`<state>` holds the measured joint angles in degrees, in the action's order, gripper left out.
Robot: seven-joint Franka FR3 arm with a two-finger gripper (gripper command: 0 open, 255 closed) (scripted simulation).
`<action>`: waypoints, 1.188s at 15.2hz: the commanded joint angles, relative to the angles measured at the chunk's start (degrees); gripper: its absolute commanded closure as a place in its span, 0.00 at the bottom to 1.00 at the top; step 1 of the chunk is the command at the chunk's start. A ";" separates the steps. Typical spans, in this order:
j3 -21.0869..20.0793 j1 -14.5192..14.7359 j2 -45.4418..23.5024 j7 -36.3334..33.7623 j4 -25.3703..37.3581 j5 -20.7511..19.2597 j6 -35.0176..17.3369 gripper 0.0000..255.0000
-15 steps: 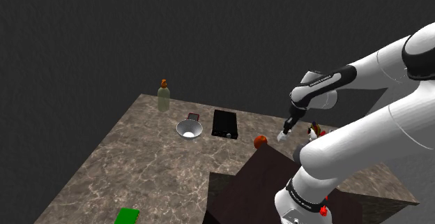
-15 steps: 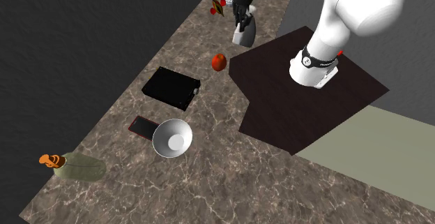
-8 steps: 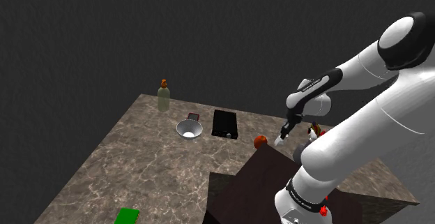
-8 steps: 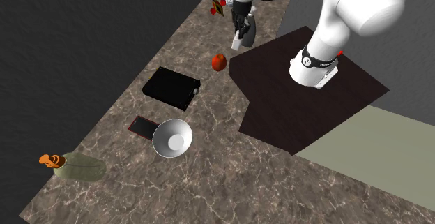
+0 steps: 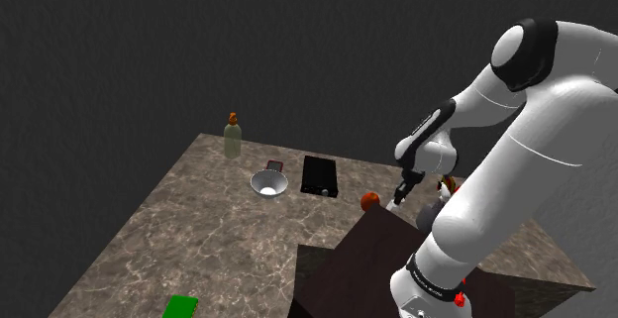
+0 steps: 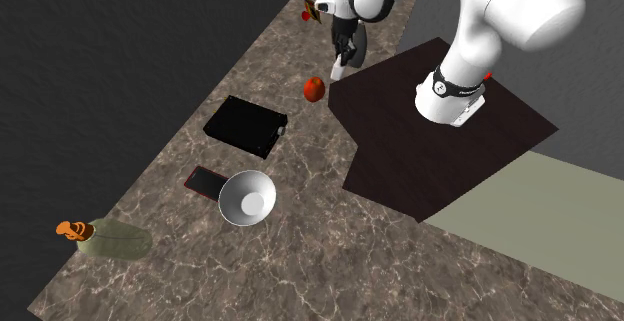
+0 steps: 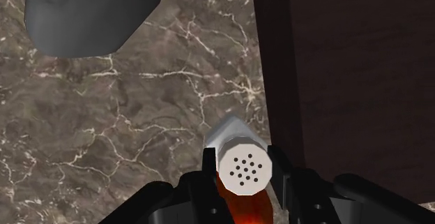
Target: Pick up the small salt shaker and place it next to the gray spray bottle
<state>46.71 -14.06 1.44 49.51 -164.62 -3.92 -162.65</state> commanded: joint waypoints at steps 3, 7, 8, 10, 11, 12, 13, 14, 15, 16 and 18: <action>-4.37 0.68 -6.86 13.95 0.82 20.00 -3.80 1.00; -16.29 -7.36 -12.61 25.44 2.80 35.74 -6.37 1.00; -19.04 -9.42 -13.89 27.74 3.35 38.77 -7.01 1.00; -23.41 -12.90 -15.87 31.04 4.28 43.00 -8.10 1.00; -23.46 -12.95 -15.87 31.01 4.28 42.95 -8.11 1.00; -23.46 -12.96 -15.87 31.00 4.27 42.94 -8.11 1.00; -23.47 -12.97 -15.87 31.00 4.27 42.94 -8.11 1.00; -23.47 -12.97 -15.86 31.00 4.27 42.94 -8.11 1.00; -23.47 -12.96 -15.86 31.00 4.27 42.94 -8.11 1.00; -23.47 -12.96 -15.86 31.00 4.27 42.94 -8.11 1.00; -23.47 -12.97 -15.87 31.00 4.28 42.94 -8.11 0.00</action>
<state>23.26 -27.01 -14.42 80.49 -160.35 39.00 -170.76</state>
